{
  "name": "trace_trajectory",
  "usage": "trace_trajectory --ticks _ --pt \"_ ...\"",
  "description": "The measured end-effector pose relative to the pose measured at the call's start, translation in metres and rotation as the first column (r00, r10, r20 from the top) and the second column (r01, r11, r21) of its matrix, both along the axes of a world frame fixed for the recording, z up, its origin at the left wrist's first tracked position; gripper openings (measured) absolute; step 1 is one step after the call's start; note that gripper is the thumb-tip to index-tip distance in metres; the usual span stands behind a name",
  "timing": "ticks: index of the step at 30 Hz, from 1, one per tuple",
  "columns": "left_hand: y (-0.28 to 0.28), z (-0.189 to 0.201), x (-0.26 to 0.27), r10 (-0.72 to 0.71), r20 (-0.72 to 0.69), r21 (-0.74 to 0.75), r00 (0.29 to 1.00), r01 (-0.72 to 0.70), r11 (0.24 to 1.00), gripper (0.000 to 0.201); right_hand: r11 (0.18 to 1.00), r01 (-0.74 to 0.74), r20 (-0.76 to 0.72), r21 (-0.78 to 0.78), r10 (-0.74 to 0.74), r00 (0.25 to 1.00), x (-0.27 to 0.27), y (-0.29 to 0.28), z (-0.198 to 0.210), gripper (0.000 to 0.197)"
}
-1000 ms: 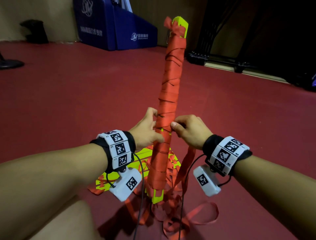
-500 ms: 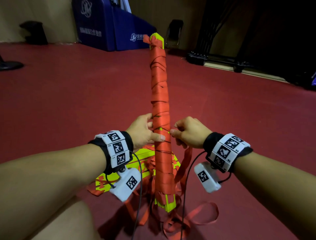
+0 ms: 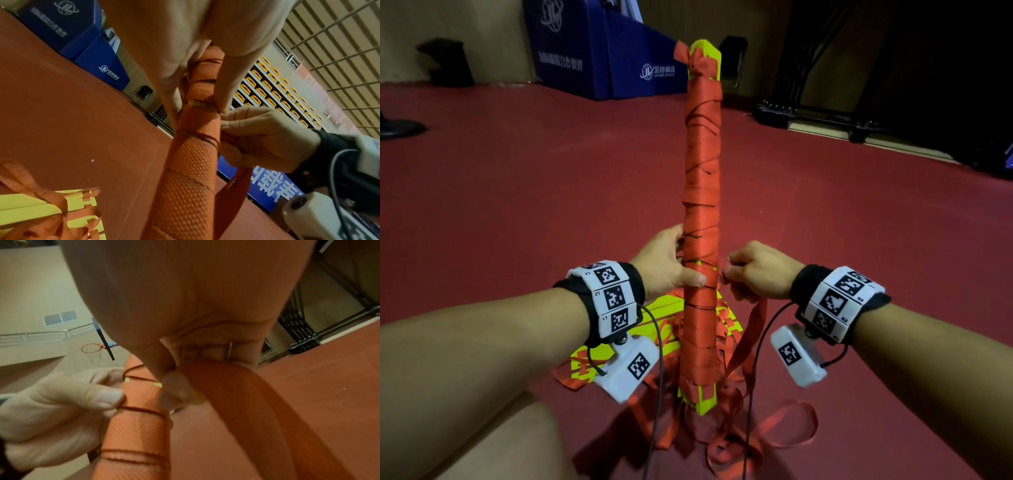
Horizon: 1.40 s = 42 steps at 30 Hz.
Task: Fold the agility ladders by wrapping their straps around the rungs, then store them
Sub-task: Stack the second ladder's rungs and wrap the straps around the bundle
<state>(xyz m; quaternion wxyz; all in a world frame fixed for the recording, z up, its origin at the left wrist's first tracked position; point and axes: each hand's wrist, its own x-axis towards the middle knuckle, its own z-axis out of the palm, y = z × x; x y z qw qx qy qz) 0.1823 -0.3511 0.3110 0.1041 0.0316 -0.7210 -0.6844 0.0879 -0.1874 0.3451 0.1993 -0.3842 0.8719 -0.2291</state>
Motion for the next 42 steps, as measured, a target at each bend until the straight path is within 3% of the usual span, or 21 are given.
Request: trace_trajectory --ticks 7,12,18,23,29,34,38,42 --pt "0.002 -0.001 -0.002 0.052 0.009 -0.134 0.999 -0.050 0.990 0.077 0.999 -0.019 -0.070 -0.043 0.016 0.997 0.006 -0.005 0.006 0.033" --pt "0.000 -0.003 -0.001 0.100 0.038 -0.259 0.994 -0.087 0.962 0.069 0.998 -0.063 -0.107 0.015 0.064 0.992 0.010 -0.006 0.006 0.036" --pt "0.004 0.003 0.001 0.182 0.032 -0.336 0.983 -0.161 0.928 0.088 0.998 -0.061 -0.112 -0.028 0.057 0.992 0.011 -0.007 0.011 0.031" --pt "0.005 0.004 0.002 0.219 0.014 -0.421 0.976 -0.193 0.886 0.079 0.996 -0.079 -0.199 -0.052 0.067 0.978 0.011 -0.008 0.008 0.054" --pt "0.010 0.015 0.006 0.236 0.032 -0.469 0.971 -0.194 0.862 0.091 0.996 -0.030 -0.231 -0.086 0.009 0.973 0.013 -0.013 0.008 0.062" --pt "0.012 0.017 0.005 0.169 0.098 -0.342 0.981 -0.126 0.931 0.100 0.997 -0.054 -0.239 -0.050 0.041 0.970 0.010 -0.016 0.000 0.063" --pt "0.005 0.012 0.000 0.077 0.169 -0.112 0.983 -0.058 0.992 0.080 0.998 -0.044 -0.214 -0.035 0.036 0.976 0.007 -0.013 -0.005 0.061" --pt "0.002 0.005 -0.003 0.074 0.186 -0.042 0.980 -0.067 0.997 0.070 0.998 -0.047 -0.216 -0.044 0.036 0.976 0.002 -0.009 -0.003 0.058"
